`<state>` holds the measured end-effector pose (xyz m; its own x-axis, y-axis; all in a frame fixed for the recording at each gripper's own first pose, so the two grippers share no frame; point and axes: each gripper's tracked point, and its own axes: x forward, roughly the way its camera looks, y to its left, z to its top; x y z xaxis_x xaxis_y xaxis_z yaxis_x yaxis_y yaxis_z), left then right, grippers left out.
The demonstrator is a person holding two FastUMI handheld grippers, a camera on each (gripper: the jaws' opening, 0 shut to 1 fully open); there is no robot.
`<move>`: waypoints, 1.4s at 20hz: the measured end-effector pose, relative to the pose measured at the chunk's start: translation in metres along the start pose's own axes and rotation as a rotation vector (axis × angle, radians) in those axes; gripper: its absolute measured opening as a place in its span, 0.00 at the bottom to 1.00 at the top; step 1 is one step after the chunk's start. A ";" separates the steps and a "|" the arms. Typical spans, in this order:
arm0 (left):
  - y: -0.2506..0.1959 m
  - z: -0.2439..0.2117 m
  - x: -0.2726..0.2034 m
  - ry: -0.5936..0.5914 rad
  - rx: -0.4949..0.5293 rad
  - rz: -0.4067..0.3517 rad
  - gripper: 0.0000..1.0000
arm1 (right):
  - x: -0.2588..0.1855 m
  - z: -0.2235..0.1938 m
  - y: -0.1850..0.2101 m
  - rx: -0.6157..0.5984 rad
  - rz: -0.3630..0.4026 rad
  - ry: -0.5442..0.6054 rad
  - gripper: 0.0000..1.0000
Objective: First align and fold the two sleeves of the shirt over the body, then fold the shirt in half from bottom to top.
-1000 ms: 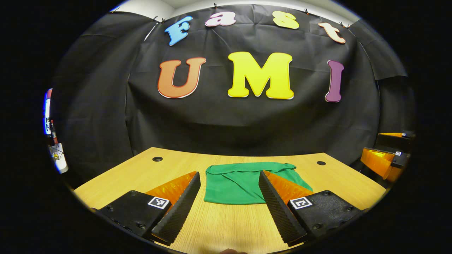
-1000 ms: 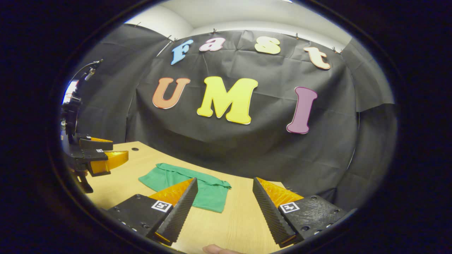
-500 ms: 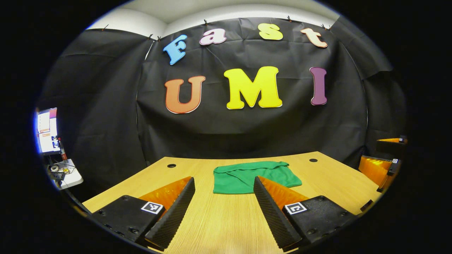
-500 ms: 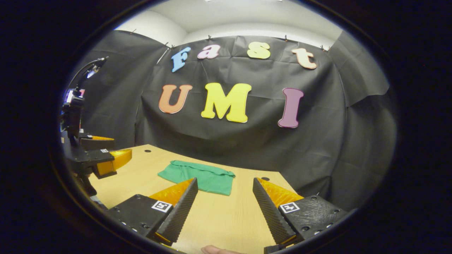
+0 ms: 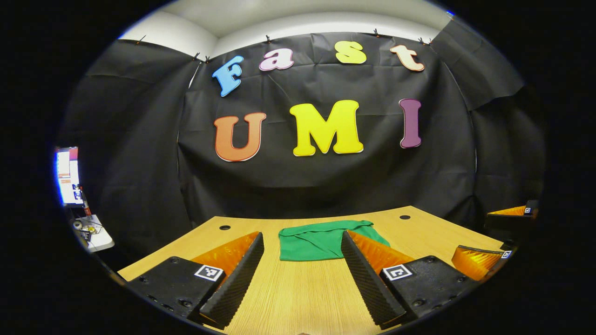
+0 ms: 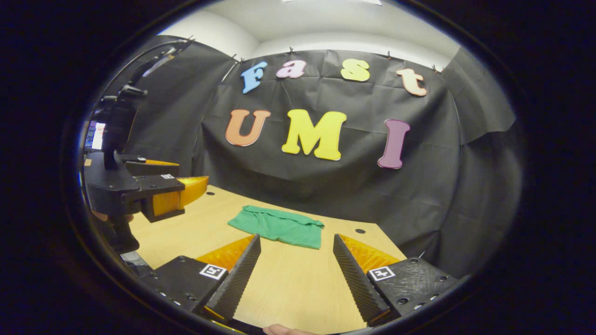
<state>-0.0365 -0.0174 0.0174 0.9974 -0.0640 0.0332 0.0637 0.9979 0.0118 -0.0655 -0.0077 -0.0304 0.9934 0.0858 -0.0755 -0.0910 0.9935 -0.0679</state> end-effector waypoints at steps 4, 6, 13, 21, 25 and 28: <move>-0.008 -0.003 -0.002 0.005 -0.027 -0.013 1.00 | -0.001 -0.001 0.005 0.015 0.020 -0.001 0.96; -0.009 -0.005 -0.001 0.015 -0.030 -0.014 1.00 | -0.004 -0.003 0.002 0.014 0.018 -0.003 0.95; -0.014 -0.006 0.000 0.017 -0.032 -0.030 1.00 | -0.002 -0.011 -0.005 0.019 0.015 0.012 0.95; -0.013 -0.010 0.003 0.033 -0.034 -0.030 1.00 | 0.004 -0.028 -0.018 0.028 -0.005 0.055 0.95; -0.019 -0.015 0.003 0.056 -0.040 -0.046 1.00 | 0.006 -0.032 -0.021 0.041 -0.011 0.067 0.96; -0.020 -0.013 0.002 0.049 -0.029 -0.043 1.00 | 0.004 -0.034 -0.021 0.045 -0.012 0.067 0.95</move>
<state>-0.0350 -0.0370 0.0046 0.9941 -0.1072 -0.0160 0.1070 0.9941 -0.0170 -0.0615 -0.0305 -0.0631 0.9874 0.0704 -0.1415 -0.0746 0.9969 -0.0246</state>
